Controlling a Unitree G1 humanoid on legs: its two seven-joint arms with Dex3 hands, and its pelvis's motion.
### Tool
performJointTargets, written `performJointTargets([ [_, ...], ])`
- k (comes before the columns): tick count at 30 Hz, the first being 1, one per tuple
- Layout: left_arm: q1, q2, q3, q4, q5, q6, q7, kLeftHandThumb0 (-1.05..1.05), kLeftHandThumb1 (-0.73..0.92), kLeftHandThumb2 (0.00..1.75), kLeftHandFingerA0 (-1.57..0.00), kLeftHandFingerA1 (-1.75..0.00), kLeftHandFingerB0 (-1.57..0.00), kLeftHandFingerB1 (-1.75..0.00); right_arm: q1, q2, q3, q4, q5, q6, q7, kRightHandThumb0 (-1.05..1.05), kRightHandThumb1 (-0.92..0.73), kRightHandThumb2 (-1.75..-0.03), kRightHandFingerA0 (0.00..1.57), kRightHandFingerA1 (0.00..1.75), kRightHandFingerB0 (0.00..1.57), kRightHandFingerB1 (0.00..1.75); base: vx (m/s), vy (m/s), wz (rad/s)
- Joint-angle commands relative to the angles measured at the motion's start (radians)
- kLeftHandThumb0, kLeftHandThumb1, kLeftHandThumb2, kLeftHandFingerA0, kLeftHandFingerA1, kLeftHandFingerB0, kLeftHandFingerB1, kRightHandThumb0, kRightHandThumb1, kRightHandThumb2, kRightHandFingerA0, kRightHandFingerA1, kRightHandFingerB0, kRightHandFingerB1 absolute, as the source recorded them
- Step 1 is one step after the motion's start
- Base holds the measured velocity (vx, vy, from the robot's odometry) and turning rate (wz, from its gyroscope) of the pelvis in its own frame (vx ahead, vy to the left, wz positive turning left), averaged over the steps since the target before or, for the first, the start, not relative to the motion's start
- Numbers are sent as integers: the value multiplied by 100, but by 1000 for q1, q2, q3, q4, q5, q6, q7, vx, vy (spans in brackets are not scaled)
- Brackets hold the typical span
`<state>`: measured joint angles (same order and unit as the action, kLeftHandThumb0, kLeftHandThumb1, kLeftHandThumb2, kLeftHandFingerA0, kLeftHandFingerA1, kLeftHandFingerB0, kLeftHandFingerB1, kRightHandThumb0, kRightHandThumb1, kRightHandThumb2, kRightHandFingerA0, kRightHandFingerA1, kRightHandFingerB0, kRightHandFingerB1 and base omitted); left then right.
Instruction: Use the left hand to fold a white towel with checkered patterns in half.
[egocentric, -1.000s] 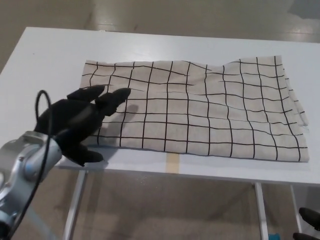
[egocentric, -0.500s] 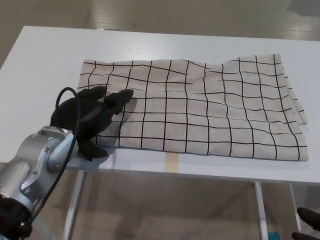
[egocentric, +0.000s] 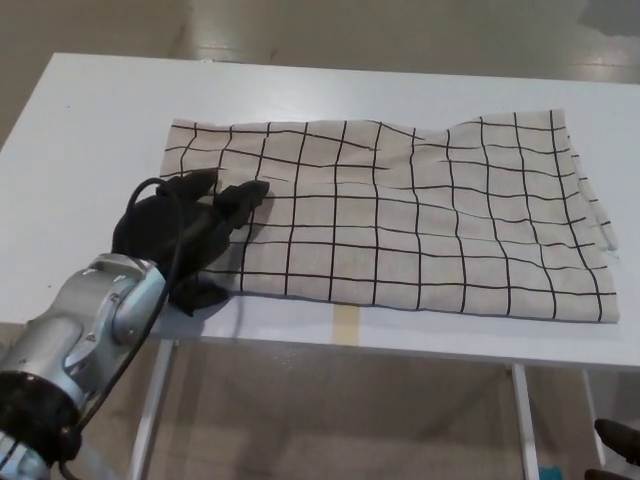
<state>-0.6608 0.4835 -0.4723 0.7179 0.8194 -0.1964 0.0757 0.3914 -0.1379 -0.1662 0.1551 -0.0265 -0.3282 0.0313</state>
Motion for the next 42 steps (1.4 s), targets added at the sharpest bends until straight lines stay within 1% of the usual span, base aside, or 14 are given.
performJointTargets([
  [1,-35,-33,-153,161,168,18,166,-46,31,70,0,-37,-2,-39,12,3,-4,1,12,-10,2,-37,-58,-57,51,65,45,50,0,0,0],
  [4,-86,-62,-244,254,231,66,234,-45,49,56,-31,-32,-35,-32,15,5,-2,-4,7,-7,-3,-37,-58,-58,51,65,45,50,0,0,0],
  [6,-123,-99,-307,322,272,126,269,-35,48,54,-77,-71,-78,-67,22,8,-3,-8,7,-10,-6,-37,-58,-58,51,65,45,50,0,0,0],
  [9,-152,-132,-330,375,253,148,283,-31,48,55,-84,-116,-88,-97,19,9,-4,-6,10,-9,-5,-37,-58,-58,51,65,45,50,0,0,0],
  [12,-174,-158,-320,445,199,153,335,-29,54,51,-64,-174,-99,-60,11,15,-2,-10,19,-3,-2,-38,-59,-58,50,65,45,50,0,0,0],
  [21,-207,-128,-309,528,157,126,430,-31,59,50,-63,-175,-100,-73,-7,4,-8,1,-9,-15,-22,-41,-45,-85,48,68,41,60,0,0,0],
  [23,-212,-113,-307,531,158,124,448,-25,57,54,-71,-173,-76,-142,-9,4,-8,2,-7,-14,-20,-39,-60,-58,51,63,45,50,0,0,0],
  [26,-226,-81,-296,537,148,104,464,-22,57,52,-71,-175,-59,-166,-13,4,-8,13,-7,-22,-20,-40,-61,-58,51,63,45,50,0,0,0],
  [30,-270,-11,-260,561,121,57,484,-30,43,73,-106,-142,-84,-126,-11,3,-11,18,-1,-22,-19,-40,-62,-58,51,63,45,50,0,0,0],
  [33,-307,33,-226,580,103,49,494,-24,55,53,-71,-171,-108,-69,-8,3,-12,10,4,-9,-15,-40,-62,-58,51,62,45,51,0,0,0],
  [35,-331,56,-210,586,100,54,484,-22,55,53,-71,-171,-91,-116,-11,0,-13,9,5,0,-12,-41,-63,-58,51,62,45,51,0,0,0],
  [36,-341,66,-205,584,100,54,478,-28,38,71,-110,-144,-89,-130,-12,-1,-14,9,2,2,-14,-42,-63,-59,50,61,45,51,0,0,0],
  [37,-359,85,-202,580,104,61,474,-20,57,53,-75,-175,-64,-164,-12,-3,-13,4,0,9,-14,-41,-63,-59,50,61,45,51,0,0,0],
  [42,-418,129,-216,576,135,82,493,-18,60,55,-76,-175,-54,-173,-4,-1,-14,-16,-1,25,-18,-42,-63,-59,50,61,45,51,0,0,0],
])
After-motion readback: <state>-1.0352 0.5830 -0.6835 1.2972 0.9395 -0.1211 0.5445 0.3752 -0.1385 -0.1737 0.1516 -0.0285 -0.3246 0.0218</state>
